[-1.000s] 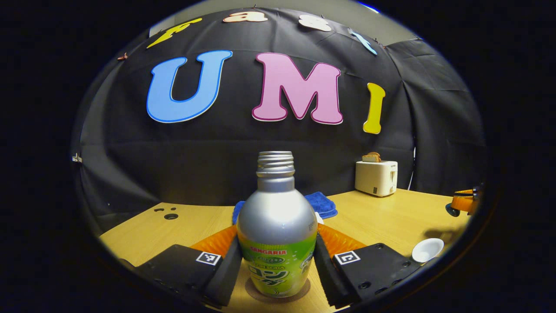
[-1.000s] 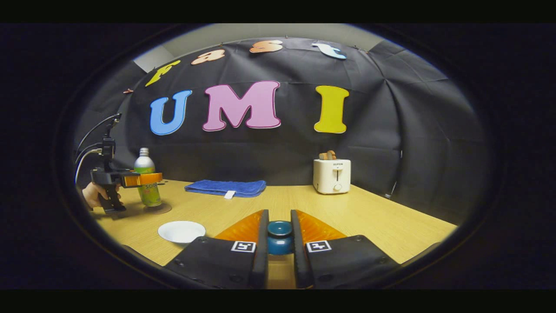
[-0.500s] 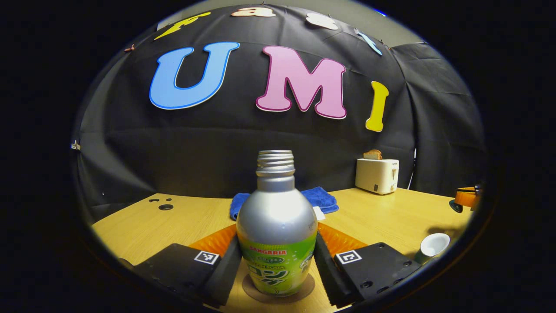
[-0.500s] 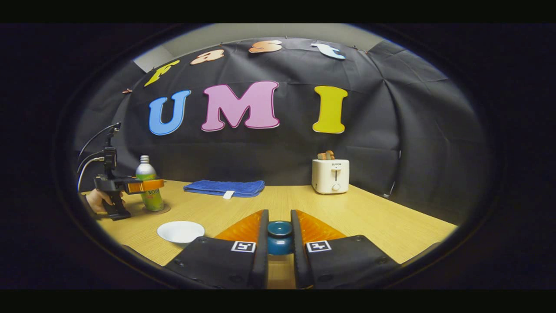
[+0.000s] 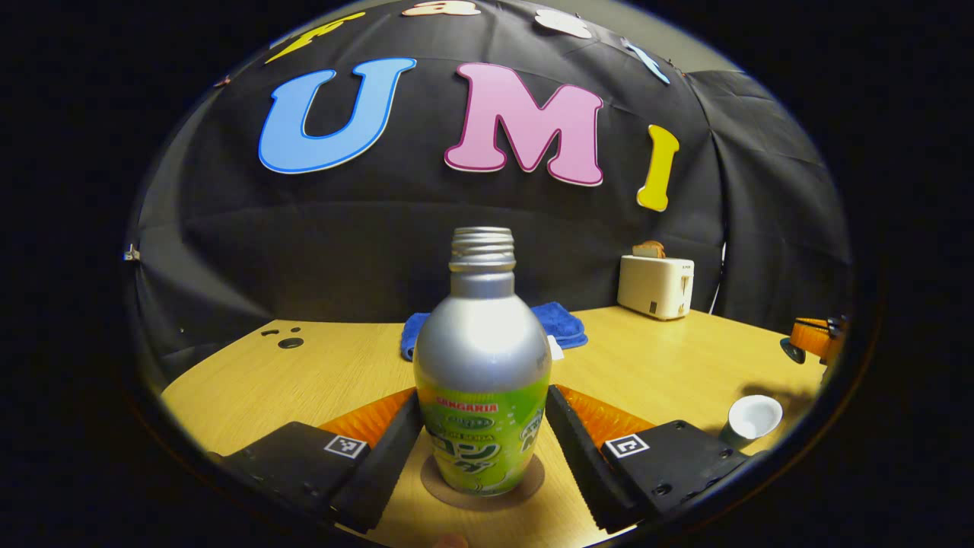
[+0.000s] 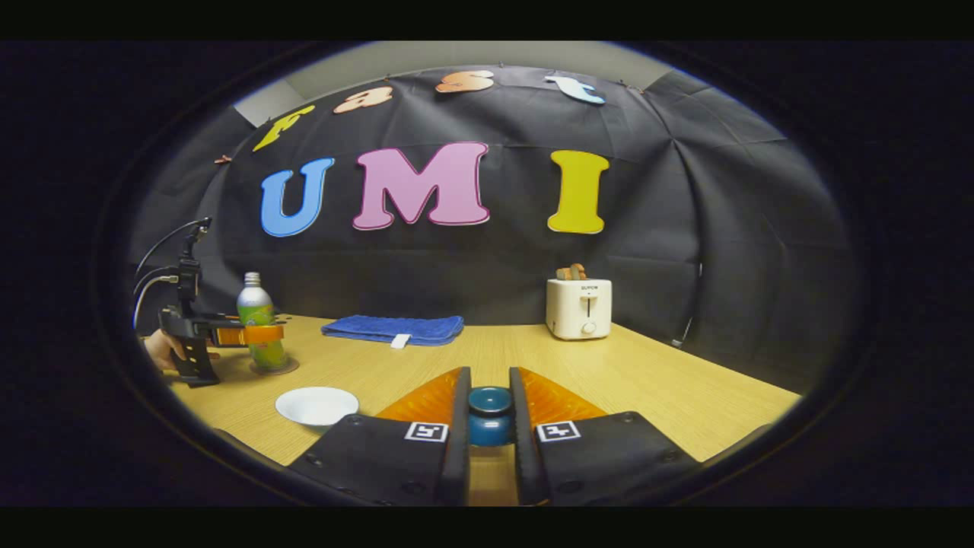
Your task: Open the teacup lid with one hand, grasp the water bottle and pour water into the teacup with the other hand; after pouring, place the water bottle on the coaster and then close the teacup lid.
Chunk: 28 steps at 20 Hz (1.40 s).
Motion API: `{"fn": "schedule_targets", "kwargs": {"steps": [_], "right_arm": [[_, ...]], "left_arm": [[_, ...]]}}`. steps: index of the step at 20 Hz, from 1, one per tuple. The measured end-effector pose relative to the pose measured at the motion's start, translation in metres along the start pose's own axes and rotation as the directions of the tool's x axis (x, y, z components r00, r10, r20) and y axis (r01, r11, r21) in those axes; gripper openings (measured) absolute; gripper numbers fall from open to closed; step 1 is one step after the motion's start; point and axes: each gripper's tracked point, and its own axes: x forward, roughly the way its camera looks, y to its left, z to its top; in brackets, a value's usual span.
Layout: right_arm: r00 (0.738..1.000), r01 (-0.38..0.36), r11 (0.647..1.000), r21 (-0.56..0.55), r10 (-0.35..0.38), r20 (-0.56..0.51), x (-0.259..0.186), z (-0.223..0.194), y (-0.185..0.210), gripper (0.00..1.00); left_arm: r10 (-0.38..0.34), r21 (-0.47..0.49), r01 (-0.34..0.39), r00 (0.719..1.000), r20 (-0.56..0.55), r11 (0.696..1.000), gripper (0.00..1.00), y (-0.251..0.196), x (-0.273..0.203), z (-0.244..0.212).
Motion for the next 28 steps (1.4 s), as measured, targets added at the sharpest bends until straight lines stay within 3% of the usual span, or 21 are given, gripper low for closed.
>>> {"fn": "schedule_targets", "kwargs": {"steps": [3,4,6,10,15,17,18,20,21,22,27,28], "right_arm": [[1.0,0.0,1.0,0.0,0.0,0.0,0.0,0.0,0.0,0.28],[1.0,0.0,1.0,0.0,0.0,0.0,0.0,0.0,0.0,0.22],[1.0,0.0,1.0,0.0,0.0,0.001,0.0,0.0,0.0,0.28],[1.0,0.002,1.0,0.0,-0.002,0.0,0.0,0.0,0.0,0.28],[1.0,0.0,1.0,0.0,0.0,0.003,-0.001,0.0,0.002,0.28],[1.0,-0.012,1.0,0.004,0.012,0.0,0.0,0.0,0.01,0.28],[1.0,-0.03,0.999,0.014,0.03,-0.006,-0.001,-0.001,0.018,0.22],[0.997,-0.079,0.996,0.041,0.08,-0.016,-0.003,0.001,0.042,0.32],[0.994,-0.106,0.993,0.056,0.107,-0.012,-0.004,0.006,0.056,0.33],[0.991,-0.133,0.989,0.066,0.133,-0.006,-0.004,0.011,0.069,0.28],[0.972,-0.227,0.974,0.012,0.228,-0.052,0.007,0.007,0.124,0.27],[0.968,-0.241,0.971,-0.003,0.24,-0.078,0.009,-0.001,0.133,0.23]], "left_arm": [[-0.018,-0.022,0.017,1.0,-0.02,1.0,0.98,-0.006,-0.017,-0.004],[-0.024,-0.043,0.023,0.999,-0.021,0.999,0.98,-0.008,-0.024,-0.005],[-0.022,-0.061,0.022,1.0,-0.008,0.998,0.98,-0.01,-0.04,-0.008],[0.022,0.003,-0.022,0.999,0.024,1.0,0.98,-0.002,-0.065,-0.009],[0.078,-0.008,-0.078,0.984,0.158,0.997,0.98,0.016,-0.097,0.008],[0.096,-0.011,-0.095,0.984,0.151,0.995,0.97,0.022,-0.104,0.004],[0.113,-0.016,-0.112,0.983,0.144,0.994,0.98,0.027,-0.106,0.002],[0.13,-0.019,-0.128,0.981,0.143,0.992,0.98,0.033,-0.108,0.001],[0.135,-0.019,-0.134,0.98,0.143,0.991,0.98,0.034,-0.109,0.001],[0.144,-0.021,-0.143,0.979,0.143,0.99,0.98,0.036,-0.11,0.001],[0.152,-0.022,-0.15,0.978,0.142,0.988,0.98,0.038,-0.111,0.001],[0.152,-0.022,-0.15,0.978,0.142,0.988,0.98,0.038,-0.111,0.001]]}}
